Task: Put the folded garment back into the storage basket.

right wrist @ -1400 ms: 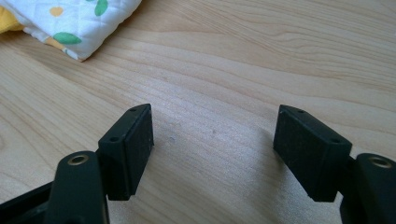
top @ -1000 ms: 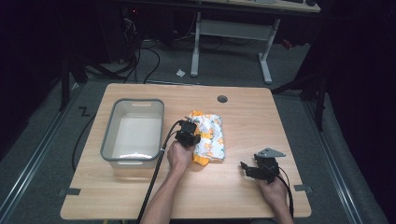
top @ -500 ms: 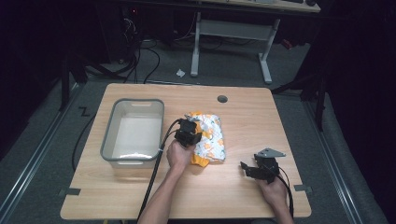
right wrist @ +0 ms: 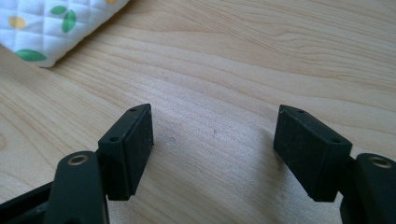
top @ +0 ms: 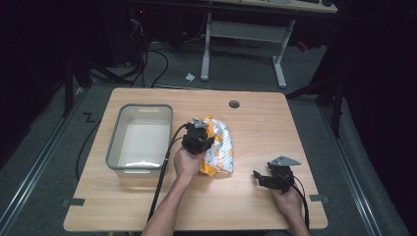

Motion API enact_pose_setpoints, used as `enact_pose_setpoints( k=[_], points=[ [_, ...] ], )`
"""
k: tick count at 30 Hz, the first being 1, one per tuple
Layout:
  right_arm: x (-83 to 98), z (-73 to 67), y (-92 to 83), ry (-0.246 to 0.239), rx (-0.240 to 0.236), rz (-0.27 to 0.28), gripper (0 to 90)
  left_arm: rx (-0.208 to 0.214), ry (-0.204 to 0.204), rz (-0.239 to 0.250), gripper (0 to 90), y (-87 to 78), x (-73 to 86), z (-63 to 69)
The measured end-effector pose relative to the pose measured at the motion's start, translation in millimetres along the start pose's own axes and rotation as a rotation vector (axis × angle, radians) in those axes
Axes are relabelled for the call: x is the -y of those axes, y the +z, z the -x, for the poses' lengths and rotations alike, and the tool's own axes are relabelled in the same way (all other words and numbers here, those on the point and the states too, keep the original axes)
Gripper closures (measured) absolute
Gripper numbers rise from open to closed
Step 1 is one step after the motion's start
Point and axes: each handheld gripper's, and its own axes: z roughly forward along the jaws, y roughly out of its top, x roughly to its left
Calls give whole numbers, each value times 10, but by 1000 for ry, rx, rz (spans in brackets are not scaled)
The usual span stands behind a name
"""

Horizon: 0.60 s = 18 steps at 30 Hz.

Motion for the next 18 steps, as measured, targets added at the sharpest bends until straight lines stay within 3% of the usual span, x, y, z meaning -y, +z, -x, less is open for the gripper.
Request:
enact_pose_setpoints(
  k=[18],
  points=[
    [0, 0, 1, 0, 1, 1, 288, 84, 21, 57, 757, -349, -44, 69]
  ],
)
